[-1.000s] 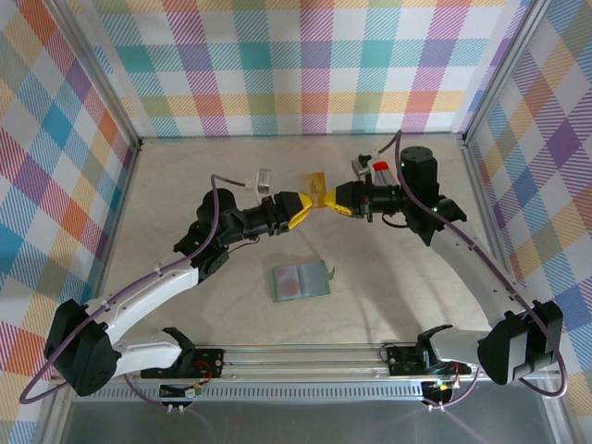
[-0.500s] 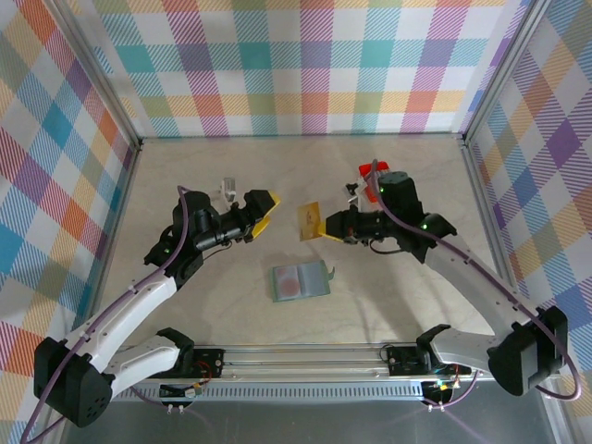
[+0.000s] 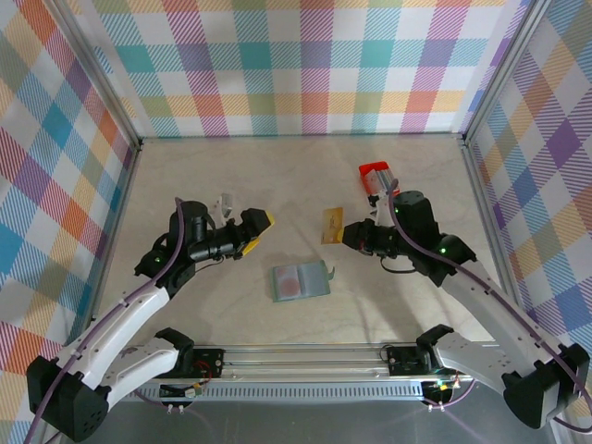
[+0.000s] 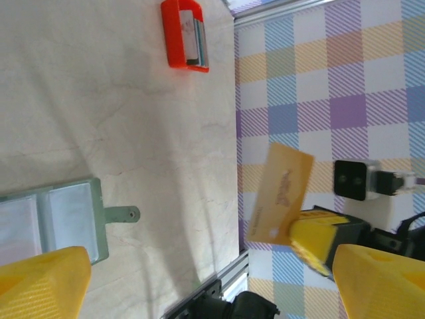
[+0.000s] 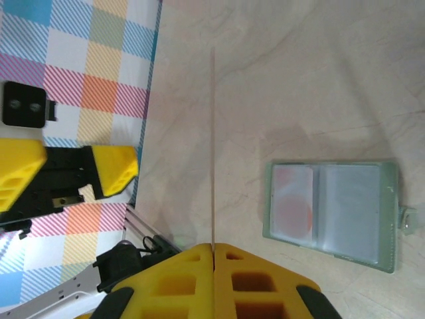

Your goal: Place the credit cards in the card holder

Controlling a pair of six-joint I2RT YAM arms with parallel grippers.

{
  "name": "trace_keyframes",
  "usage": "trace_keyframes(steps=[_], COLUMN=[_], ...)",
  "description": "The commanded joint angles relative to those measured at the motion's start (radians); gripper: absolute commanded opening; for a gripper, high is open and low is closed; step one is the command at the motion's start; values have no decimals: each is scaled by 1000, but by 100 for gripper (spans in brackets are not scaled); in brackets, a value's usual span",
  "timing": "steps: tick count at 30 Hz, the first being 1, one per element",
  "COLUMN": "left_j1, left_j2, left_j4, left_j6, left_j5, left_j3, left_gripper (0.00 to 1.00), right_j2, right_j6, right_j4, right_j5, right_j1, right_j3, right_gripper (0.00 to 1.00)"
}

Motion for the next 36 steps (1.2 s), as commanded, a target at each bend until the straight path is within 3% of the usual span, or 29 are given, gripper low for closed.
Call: trace_keyframes(steps=[1,4,8,15,22,27,36], left_j1=[22,39,62,82,98,98,95], left_j2=[-1,4,38,16,-71,-106,-104], left_j4=[22,-8,-126,-40,53,82,73], left_j6=[-19,9,107,100,30,-1,17], left_j5=[76,91,102,137,158,145,147], left_j3=[-64,-56,-2,-94,-259,-308,-322], left_gripper=[94,100,100,100,97,95,87], right_j2=[-12,-19,-41,-77,-106,-114,-15], right_j6=[-31,-47,-100,-51,-30,-23,-37], right_j4=[-21,-6,-17,75,123,257,372], right_j5=[28,48,109,22,14,5,23], right_j1=[0,0,0,0,1,5,116], right_j3=[-5,-24,-50,-148,-255,-347,-386], right_gripper=[0,0,0,0,0,0,0])
